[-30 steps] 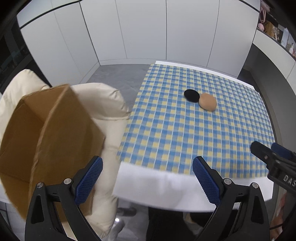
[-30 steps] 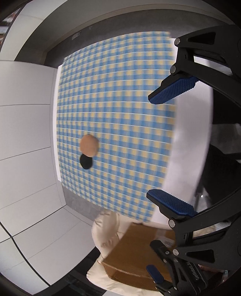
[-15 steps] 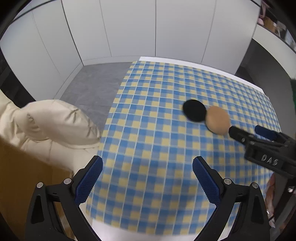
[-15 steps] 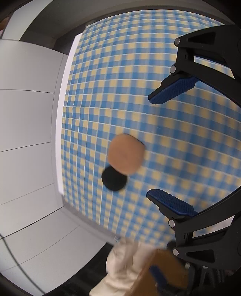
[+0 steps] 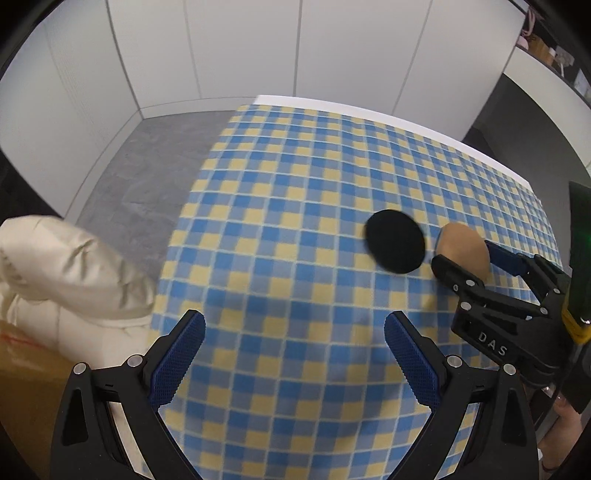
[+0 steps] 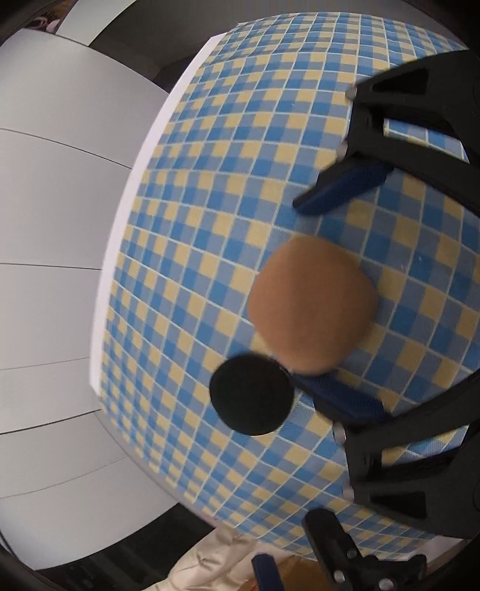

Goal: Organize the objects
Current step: 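Lower the right tool onto the tan sponge while the left tool approaches the black sponge, then grasp the tan sponge with the right tool while the left tool grasps the black sponge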

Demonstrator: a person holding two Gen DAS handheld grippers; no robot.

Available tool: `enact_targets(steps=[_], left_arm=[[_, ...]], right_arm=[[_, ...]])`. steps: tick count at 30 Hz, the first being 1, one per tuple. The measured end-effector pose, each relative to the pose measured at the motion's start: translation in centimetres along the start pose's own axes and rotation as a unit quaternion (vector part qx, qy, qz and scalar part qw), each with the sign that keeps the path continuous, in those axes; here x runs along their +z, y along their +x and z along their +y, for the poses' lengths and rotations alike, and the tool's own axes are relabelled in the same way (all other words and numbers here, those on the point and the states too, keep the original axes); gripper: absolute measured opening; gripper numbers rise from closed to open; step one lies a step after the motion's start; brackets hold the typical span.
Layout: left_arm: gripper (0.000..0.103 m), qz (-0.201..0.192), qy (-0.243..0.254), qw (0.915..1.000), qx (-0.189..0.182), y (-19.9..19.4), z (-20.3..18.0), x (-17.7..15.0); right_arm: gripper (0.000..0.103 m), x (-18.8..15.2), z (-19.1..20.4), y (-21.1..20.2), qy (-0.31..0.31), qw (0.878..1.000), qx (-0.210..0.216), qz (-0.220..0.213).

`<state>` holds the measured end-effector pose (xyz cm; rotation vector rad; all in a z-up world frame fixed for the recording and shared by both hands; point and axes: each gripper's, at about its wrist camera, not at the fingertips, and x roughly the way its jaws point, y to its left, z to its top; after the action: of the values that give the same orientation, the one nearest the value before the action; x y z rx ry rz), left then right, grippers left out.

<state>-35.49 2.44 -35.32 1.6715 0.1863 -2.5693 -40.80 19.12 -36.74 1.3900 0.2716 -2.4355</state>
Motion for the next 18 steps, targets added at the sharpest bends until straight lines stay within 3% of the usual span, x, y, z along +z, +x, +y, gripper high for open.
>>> enact_targets(steps=[5,15,17,18], left_arm=[[0.098,0.005,0.034,0.9994,-0.005,2.3,-2.7,1.2],[0.096,0.005,0.06,0.9981,0.01,5.1,-7.2,3.7],[0.087,-0.005,0.068,0.9976,0.013,5.0,-7.9,4.0],[0.071,-0.011,0.072,0.9972,0.017,4.7,-8.2,4.2]], right_arm=[[0.063,-0.3,-2.1,-0.7,0.021,0.999,0.032,-0.011],[0.063,-1.2,-6.2,-3.0,0.057,0.998,0.02,-0.019],[0.063,-1.4,-6.8,-3.2,0.068,0.997,0.017,-0.018],[0.063,-1.7,-7.1,-3.6,0.072,0.997,0.017,-0.017]])
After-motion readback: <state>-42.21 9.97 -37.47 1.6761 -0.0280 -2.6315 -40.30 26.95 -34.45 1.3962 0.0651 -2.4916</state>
